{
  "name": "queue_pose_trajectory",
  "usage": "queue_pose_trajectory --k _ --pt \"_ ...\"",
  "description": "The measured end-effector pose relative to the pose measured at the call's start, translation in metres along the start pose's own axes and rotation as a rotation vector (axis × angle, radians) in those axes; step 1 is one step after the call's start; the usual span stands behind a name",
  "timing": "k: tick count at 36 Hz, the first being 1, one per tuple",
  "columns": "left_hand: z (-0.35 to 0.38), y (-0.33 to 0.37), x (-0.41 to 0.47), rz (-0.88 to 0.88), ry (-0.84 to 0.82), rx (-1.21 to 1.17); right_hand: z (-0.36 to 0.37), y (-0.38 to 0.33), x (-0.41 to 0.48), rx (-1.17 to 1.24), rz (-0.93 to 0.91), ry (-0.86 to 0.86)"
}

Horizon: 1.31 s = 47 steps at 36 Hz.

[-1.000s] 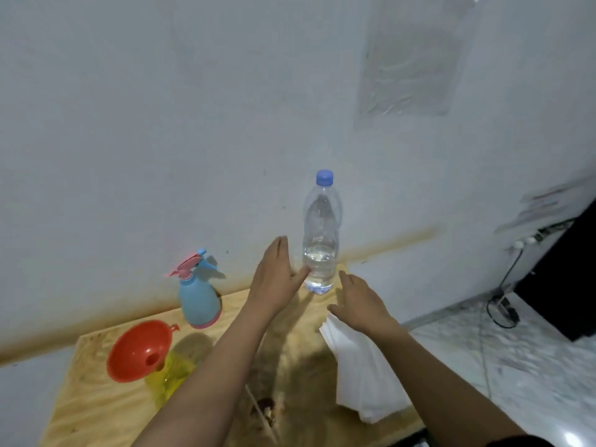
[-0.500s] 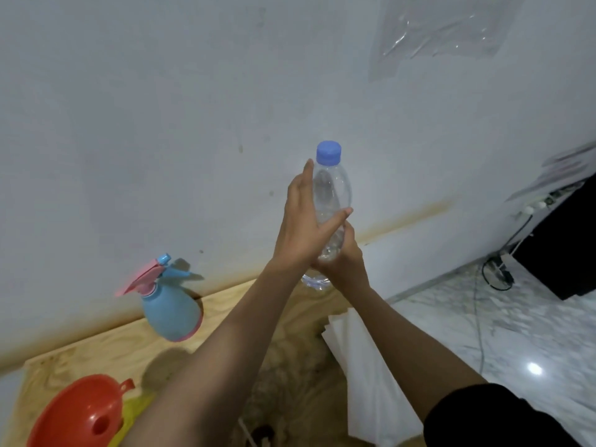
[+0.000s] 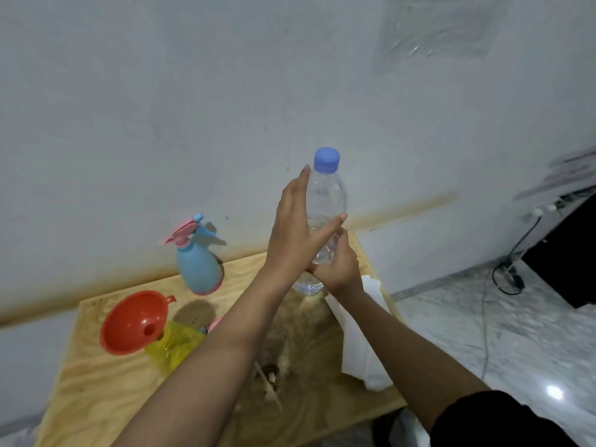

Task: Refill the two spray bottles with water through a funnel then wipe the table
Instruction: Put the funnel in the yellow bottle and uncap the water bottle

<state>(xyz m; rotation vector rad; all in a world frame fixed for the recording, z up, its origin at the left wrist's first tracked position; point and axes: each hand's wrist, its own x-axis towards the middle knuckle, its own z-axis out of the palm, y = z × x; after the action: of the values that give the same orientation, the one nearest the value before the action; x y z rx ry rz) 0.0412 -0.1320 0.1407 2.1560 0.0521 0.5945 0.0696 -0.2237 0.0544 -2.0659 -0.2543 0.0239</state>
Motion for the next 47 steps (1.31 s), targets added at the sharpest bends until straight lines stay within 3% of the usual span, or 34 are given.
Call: queue_pose_trajectory --k 21,32,39,47 --pt "-0.026 0.027 -0.141 -0.048 0.058 -0.047 -0.018 -0.003 -0.145 0.010 0.046 -0.108" --pt "-0.031 0.024 -0.138 -0.062 0.007 -0.113 -0.010 0.001 -0.146 0.058 0.048 -0.146" --pt "-0.052 0.031 -0.120 -0.021 -0.061 -0.214 -0.026 -0.025 -0.136 0.352 -0.075 -0.145" --pt "-0.067 0.047 -0.098 -0.016 -0.151 -0.269 -0.042 -0.039 -0.122 0.349 -0.180 -0.122"
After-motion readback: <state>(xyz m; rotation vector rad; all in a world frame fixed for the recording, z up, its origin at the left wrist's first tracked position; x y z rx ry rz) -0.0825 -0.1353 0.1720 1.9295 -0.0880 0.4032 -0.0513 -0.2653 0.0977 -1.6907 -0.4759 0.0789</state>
